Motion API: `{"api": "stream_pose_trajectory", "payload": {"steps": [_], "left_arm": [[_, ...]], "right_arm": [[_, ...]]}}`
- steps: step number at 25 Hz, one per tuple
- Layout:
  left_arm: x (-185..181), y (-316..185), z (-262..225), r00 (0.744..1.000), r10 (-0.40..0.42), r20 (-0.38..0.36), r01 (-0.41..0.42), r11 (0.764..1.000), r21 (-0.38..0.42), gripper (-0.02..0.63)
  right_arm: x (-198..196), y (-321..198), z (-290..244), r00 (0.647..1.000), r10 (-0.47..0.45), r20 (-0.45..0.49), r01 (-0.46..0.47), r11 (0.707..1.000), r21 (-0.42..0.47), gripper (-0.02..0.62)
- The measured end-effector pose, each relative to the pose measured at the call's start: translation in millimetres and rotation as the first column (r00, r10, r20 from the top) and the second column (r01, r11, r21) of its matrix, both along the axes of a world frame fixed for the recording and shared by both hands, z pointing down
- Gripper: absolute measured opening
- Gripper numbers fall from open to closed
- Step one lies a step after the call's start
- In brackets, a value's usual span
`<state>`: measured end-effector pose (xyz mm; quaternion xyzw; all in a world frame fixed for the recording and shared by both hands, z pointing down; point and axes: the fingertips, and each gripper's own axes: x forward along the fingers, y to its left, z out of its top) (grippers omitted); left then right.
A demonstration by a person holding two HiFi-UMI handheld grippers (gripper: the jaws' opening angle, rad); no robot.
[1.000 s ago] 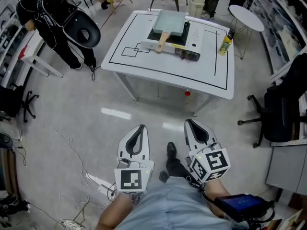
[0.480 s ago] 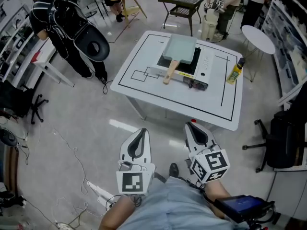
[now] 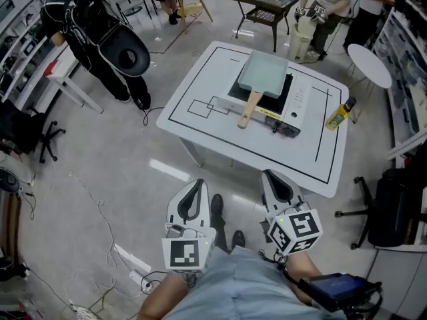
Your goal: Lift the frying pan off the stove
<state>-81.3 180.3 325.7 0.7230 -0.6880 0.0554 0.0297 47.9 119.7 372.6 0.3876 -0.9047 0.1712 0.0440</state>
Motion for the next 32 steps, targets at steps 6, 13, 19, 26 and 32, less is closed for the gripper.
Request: {"api": "stream_pose_trajectory", "payload": {"steps": [6, 13, 19, 26, 32], "left_arm": [[-22, -56, 22, 0.999, 0.035, -0.037, -0.037, 0.998, -0.041, 0.018], [-50, -138, 26, 0.992, 0.119, -0.053, -0.121, 0.992, -0.045, 0.018], [-69, -198, -4, 0.976, 0.213, -0.053, -0.213, 0.977, 0.011, 0.018], [-79, -234, -31, 0.946, 0.322, -0.03, -0.318, 0.943, 0.1, 0.018], [-74, -246, -33, 0.936, 0.351, -0.031, -0.348, 0.935, 0.071, 0.018]], "right_arm": [[-17, -47, 21, 0.999, 0.043, -0.011, -0.044, 0.998, -0.051, 0.051], [-34, -116, 18, 0.989, 0.144, -0.021, -0.145, 0.988, -0.047, 0.051], [-48, -164, -13, 0.972, 0.235, -0.012, -0.235, 0.972, 0.009, 0.051], [-59, -186, -40, 0.944, 0.33, 0.007, -0.329, 0.94, 0.085, 0.051], [-58, -193, -46, 0.93, 0.367, 0.006, -0.366, 0.924, 0.109, 0.051]]}}
